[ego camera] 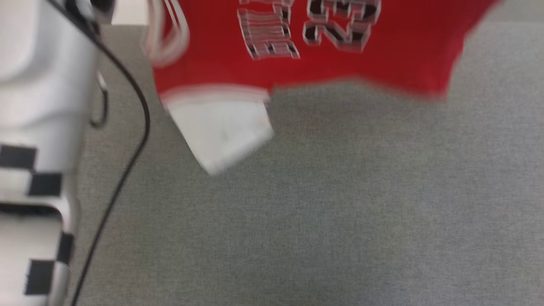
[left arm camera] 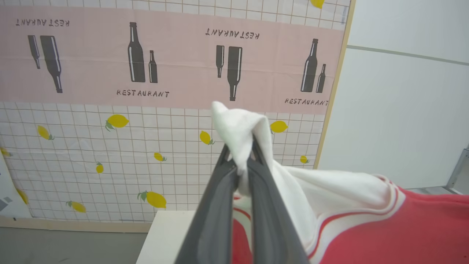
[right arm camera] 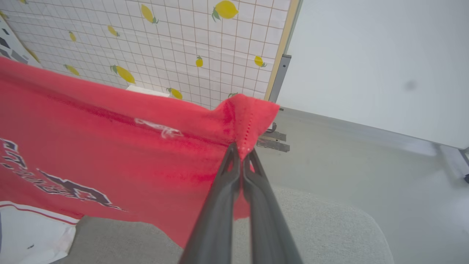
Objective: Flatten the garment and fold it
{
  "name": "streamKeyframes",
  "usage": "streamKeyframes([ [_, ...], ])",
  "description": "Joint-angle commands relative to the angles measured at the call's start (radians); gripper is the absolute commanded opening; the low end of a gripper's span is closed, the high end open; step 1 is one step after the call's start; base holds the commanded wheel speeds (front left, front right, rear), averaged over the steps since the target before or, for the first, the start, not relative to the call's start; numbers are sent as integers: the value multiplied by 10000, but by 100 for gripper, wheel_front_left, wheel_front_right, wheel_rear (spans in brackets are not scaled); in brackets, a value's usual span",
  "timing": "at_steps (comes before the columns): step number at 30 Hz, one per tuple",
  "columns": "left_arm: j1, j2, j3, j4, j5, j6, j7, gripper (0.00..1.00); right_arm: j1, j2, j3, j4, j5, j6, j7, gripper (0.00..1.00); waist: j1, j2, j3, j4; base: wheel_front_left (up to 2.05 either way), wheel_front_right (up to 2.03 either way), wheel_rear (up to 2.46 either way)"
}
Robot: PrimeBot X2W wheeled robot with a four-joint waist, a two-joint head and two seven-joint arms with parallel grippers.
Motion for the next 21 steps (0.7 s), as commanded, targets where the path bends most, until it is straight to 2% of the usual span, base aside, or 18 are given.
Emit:
streamKeyframes([
  [1,-602,65,17,150,231,58,-186,0,-513,-4,111,232,-173,-15,-279,0,-1,0,576,-68,0,0,0],
  [5,-1755,-76,310,514,407,480,-910,0,-1637,-108,329,889,-431,-15,-914,0,-1,0,862,-11,0,0,0],
  [8,-2185,-209,321,759,499,538,-1359,0,-2103,-129,340,1309,-448,-15,-1331,0,-1,0,1013,45,0,0,0],
  [14,-1886,-455,318,1313,286,262,-1998,0,-1893,-234,638,2061,-251,-15,-2069,0,-1,0,1100,186,0,0,0],
  [21,160,-783,52,1767,-84,-446,-2751,0,295,-398,1229,2178,735,-15,-3477,0,-1,0,446,451,0,0,0],
])
